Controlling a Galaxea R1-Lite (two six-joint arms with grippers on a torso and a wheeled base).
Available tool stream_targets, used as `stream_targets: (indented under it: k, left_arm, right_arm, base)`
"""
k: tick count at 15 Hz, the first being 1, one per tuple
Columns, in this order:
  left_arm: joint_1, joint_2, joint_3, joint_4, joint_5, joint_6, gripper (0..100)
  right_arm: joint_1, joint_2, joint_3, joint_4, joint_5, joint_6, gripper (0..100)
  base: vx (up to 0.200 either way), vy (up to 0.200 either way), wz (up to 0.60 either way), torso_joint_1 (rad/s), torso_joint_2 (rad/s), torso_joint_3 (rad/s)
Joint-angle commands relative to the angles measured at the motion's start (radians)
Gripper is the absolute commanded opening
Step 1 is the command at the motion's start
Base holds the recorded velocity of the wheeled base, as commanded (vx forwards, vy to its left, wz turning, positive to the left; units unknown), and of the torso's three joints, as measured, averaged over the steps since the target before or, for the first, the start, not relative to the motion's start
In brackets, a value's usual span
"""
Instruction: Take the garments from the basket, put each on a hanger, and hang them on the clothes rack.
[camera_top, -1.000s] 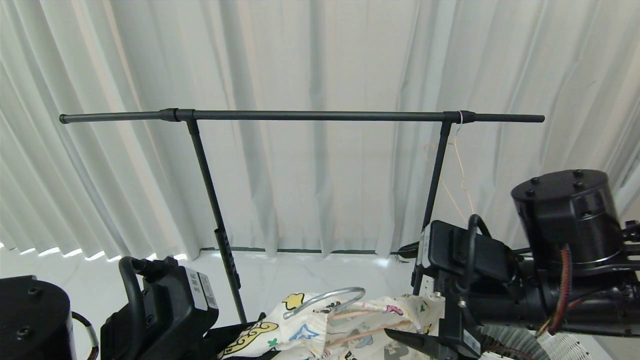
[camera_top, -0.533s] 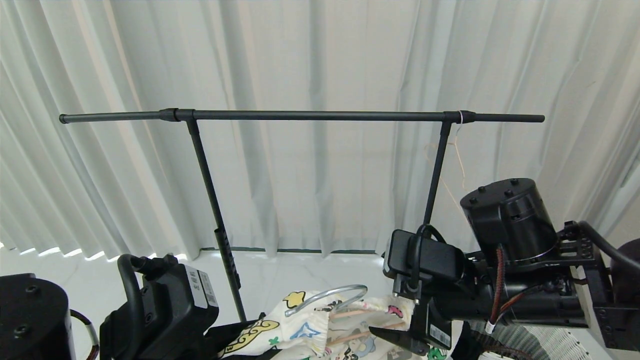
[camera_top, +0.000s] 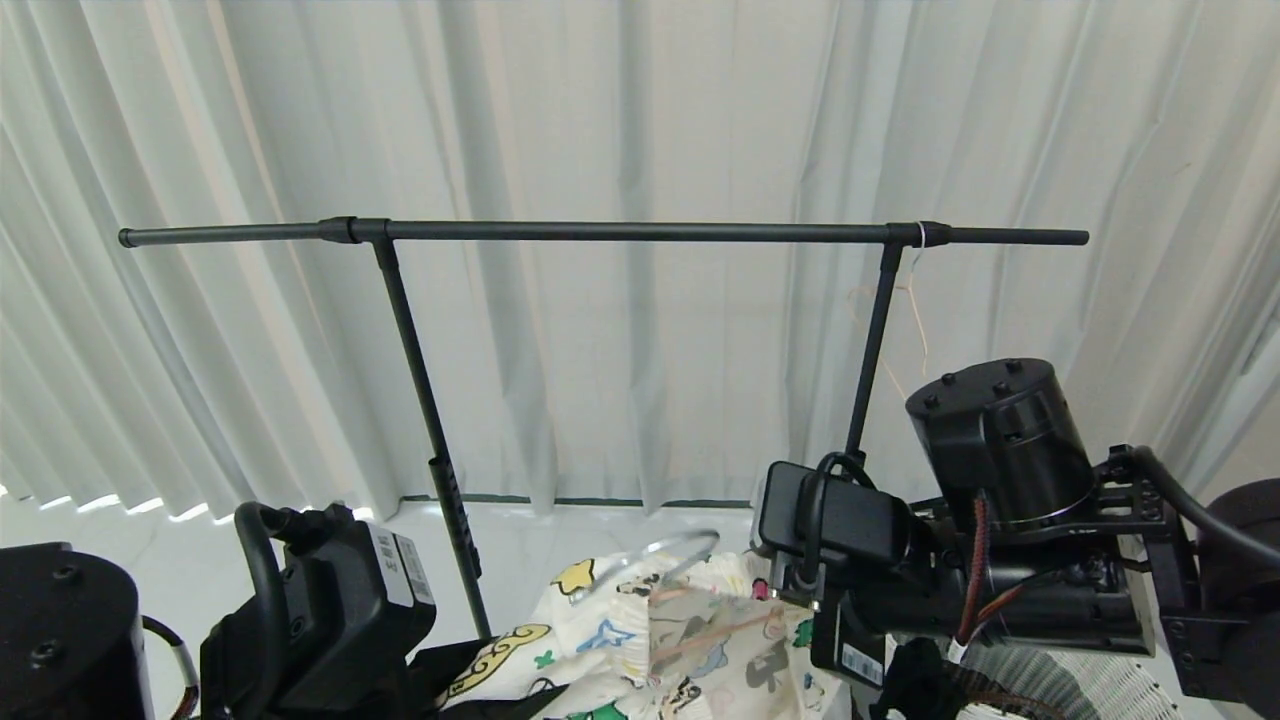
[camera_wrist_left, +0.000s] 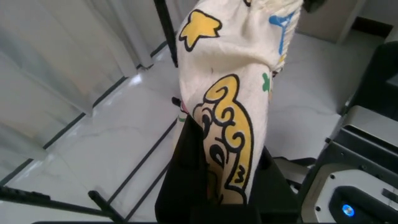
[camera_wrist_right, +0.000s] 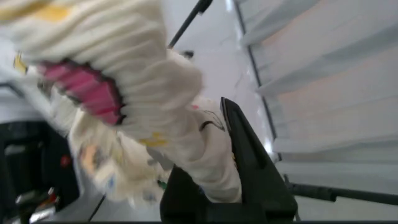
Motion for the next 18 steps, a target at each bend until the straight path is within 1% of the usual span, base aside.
stream_targets:
  k: [1, 4, 5, 9, 11, 12, 13, 14, 15, 16, 18]
  left_arm:
    - [0.0, 0.003, 0.0, 0.003, 0.0, 0.002, 0]
    - [0.0, 0.004, 0.002, 0.003, 0.0, 0.003, 0]
    - [0.0, 0.004, 0.003, 0.003, 0.001, 0.003, 100]
    - [0.012, 0.009, 0.008, 0.003, 0.009, 0.005, 100]
    - [0.032, 0.012, 0.017, 0.003, 0.01, 0.005, 100]
    - [0.06, 0.015, 0.039, 0.003, 0.012, 0.006, 100]
    - [0.072, 0.014, 0.046, 0.001, 0.015, 0.006, 100]
    - [0.115, 0.006, 0.069, 0.001, 0.017, 0.034, 100]
    - [0.158, -0.012, 0.094, 0.0, 0.017, 0.071, 100]
    - [0.189, -0.029, 0.112, -0.002, 0.017, 0.092, 100]
    - [0.204, -0.058, 0.126, -0.002, 0.017, 0.092, 100]
  right_arm:
    - [0.001, 0.002, 0.004, -0.011, 0.002, 0.001, 0]
    - [0.015, 0.0, 0.006, -0.028, 0.003, 0.0, 0]
    - [0.019, -0.001, 0.007, -0.035, 0.003, -0.005, 0]
    - [0.021, -0.038, 0.064, -0.126, 0.012, -0.099, 0]
    - [0.016, -0.06, 0.105, -0.186, 0.009, -0.123, 0]
    - [0.001, -0.078, 0.142, -0.244, 0.008, -0.151, 0]
    - [-0.005, -0.086, 0.156, -0.259, 0.006, -0.158, 0]
    - [-0.03, -0.11, 0.19, -0.284, 0.003, -0.169, 0]
    - [-0.059, -0.136, 0.211, -0.287, 0.002, -0.169, 0]
    - [-0.09, -0.155, 0.223, -0.288, 0.002, -0.169, 0]
    - [-0.143, -0.178, 0.225, -0.291, 0.002, -0.168, 0]
  base:
    - [0.0, 0.0, 0.0, 0.0, 0.0, 0.0]
    - [0.0, 0.0, 0.0, 0.0, 0.0, 0.0]
    - [0.0, 0.0, 0.0, 0.0, 0.0, 0.0]
    - [0.0, 0.0, 0.0, 0.0, 0.0, 0.0]
    - [0.0, 0.0, 0.0, 0.0, 0.0, 0.0]
    - [0.0, 0.0, 0.0, 0.0, 0.0, 0.0]
    - [0.0, 0.0, 0.0, 0.0, 0.0, 0.0]
    - [0.0, 0.0, 0.0, 0.0, 0.0, 0.0]
    - [0.0, 0.0, 0.0, 0.0, 0.0, 0.0]
    - [0.0, 0.0, 0.0, 0.0, 0.0, 0.0]
    - [0.0, 0.0, 0.0, 0.0, 0.0, 0.0]
